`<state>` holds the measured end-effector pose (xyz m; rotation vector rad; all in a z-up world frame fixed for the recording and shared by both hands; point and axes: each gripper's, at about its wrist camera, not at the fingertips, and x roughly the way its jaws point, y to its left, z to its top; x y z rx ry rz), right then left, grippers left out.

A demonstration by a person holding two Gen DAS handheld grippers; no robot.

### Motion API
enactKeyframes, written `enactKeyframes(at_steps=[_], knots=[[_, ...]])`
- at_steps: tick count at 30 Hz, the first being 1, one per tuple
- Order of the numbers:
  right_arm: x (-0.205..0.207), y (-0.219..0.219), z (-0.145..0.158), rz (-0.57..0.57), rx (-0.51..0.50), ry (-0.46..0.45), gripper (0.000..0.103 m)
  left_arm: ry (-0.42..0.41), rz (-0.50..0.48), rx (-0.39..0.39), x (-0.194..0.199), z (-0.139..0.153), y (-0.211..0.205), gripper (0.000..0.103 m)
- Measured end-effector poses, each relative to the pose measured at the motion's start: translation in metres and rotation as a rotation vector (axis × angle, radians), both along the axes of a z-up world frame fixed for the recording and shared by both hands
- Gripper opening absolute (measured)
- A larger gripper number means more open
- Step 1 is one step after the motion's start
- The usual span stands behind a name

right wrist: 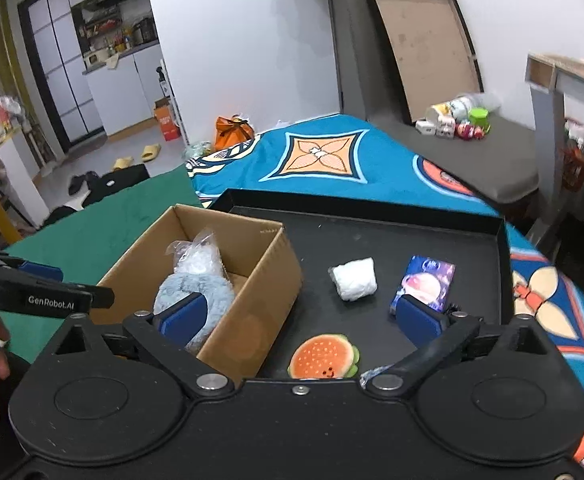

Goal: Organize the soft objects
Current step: 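Move the right gripper back over the tray to the denim-blue cloth plush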

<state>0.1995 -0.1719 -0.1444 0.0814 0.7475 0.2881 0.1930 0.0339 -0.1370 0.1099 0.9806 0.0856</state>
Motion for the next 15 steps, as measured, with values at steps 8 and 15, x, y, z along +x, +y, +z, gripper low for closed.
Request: enactKeyframes(at_steps=[8, 15], knots=[[-0.003, -0.021, -0.025, -0.023, 0.0, 0.036, 0.102, 0.015, -0.061, 0.092, -0.002, -0.008, -0.01, 0.078], [-0.001, -0.032, -0.045, -0.045, 0.006, 0.073, 0.096, 0.006, -0.08, 0.142, -0.007, -0.018, -0.017, 0.08]])
